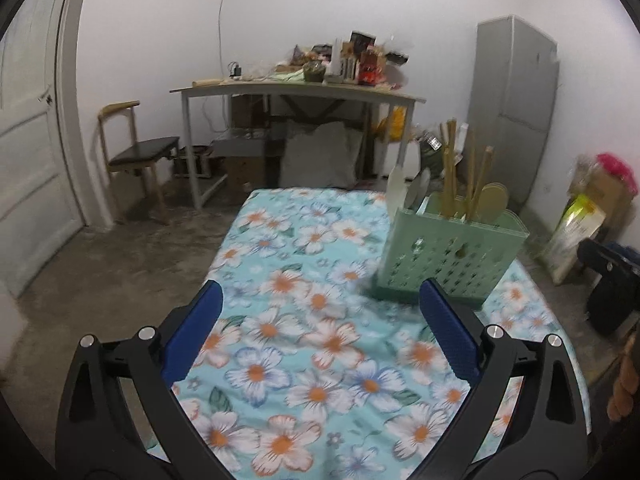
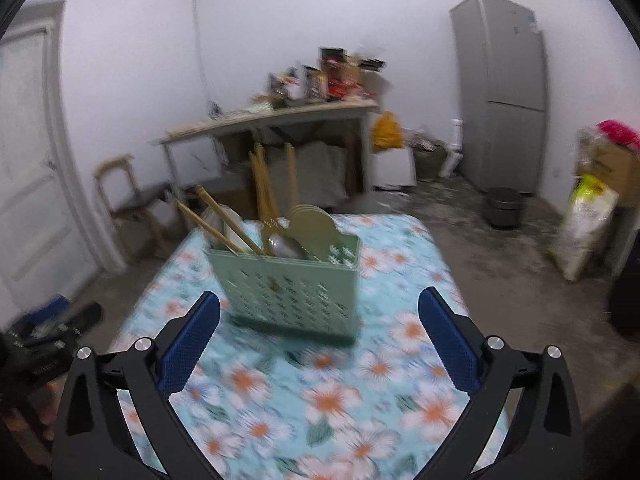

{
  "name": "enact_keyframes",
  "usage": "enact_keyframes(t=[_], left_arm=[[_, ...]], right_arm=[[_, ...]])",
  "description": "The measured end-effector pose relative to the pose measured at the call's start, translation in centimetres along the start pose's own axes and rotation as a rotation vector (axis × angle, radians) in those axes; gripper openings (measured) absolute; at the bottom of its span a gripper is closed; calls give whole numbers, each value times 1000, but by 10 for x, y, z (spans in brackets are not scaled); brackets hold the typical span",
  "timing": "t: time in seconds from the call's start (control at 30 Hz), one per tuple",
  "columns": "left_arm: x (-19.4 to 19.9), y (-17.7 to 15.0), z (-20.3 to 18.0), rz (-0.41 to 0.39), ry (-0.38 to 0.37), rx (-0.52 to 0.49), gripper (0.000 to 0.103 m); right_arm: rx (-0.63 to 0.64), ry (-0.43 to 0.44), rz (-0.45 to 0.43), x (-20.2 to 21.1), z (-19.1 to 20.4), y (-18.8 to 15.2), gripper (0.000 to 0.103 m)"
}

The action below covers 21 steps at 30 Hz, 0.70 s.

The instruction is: Organize utensils

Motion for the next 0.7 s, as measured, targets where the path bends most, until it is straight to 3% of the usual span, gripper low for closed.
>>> enact_keyframes(t=[0.07,0.2,0.33,0.57,0.7], left_arm=[[1,-1,0,10,69,-18,95],[9,4,0,-11,169,-57,95],[12,10,4,-6,216,-30,95],[4,16,-8,49,213,-73,95],[-4,11,-9,95,194,-23,95]], right_arm=[[44,-67,3,1,2,-9,97],[81,-109,29,2,3,-25,97],[70,-129,76,-3,1,-35,97],[74,-188,54,0,-4,-32,97],[63,-192,75,-4,-7,-32,97]])
Point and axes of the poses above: each gripper's, at about its wrist camera, not at the fingertips, and x roughly against the way its jaws point, z to its left, y to its top, the point moved 7 cm from there along -x, roughly the way its jaws point, and after that the axes turned 14 degrees about -y, right-handed, at the moved point
